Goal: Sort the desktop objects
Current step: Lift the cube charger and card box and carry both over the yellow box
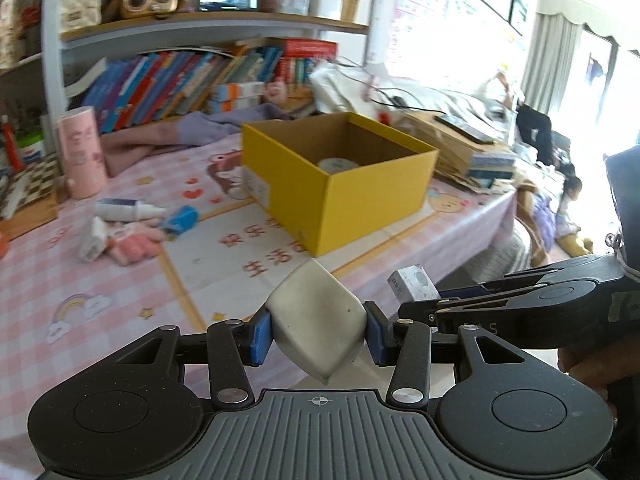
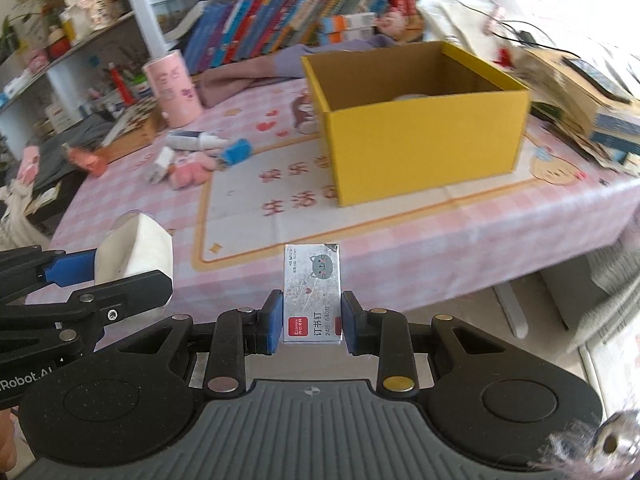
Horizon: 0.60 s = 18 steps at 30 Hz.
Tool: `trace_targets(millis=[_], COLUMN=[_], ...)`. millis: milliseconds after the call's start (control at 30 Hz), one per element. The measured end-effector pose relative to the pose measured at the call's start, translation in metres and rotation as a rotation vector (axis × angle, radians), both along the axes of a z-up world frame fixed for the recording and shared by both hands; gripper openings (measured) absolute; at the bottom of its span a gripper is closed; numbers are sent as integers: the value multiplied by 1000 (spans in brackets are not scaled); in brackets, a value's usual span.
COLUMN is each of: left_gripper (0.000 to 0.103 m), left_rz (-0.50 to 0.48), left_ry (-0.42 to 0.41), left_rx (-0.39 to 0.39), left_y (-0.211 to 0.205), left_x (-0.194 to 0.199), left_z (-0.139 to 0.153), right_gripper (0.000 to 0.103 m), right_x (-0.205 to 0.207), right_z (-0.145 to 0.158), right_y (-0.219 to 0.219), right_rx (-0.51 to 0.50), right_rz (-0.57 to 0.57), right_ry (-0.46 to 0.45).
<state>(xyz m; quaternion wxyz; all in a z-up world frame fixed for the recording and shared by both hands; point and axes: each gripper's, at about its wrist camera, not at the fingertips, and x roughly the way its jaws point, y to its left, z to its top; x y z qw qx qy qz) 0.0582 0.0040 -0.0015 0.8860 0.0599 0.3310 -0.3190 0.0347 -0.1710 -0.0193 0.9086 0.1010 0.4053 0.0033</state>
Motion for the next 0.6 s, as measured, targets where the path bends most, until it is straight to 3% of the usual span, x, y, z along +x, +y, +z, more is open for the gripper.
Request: trace_targets(millis=[600], left_gripper=[44], left_rz=[-132], left_ry=[9], left_rx=[10], left_y=[-64], left_x=[15], left_z=[-3], right_gripper=[28], right_x=[-6], right_z=[0], right_y=[-53], right_rx=[-24], right_rz=[-100], right_ry=[15])
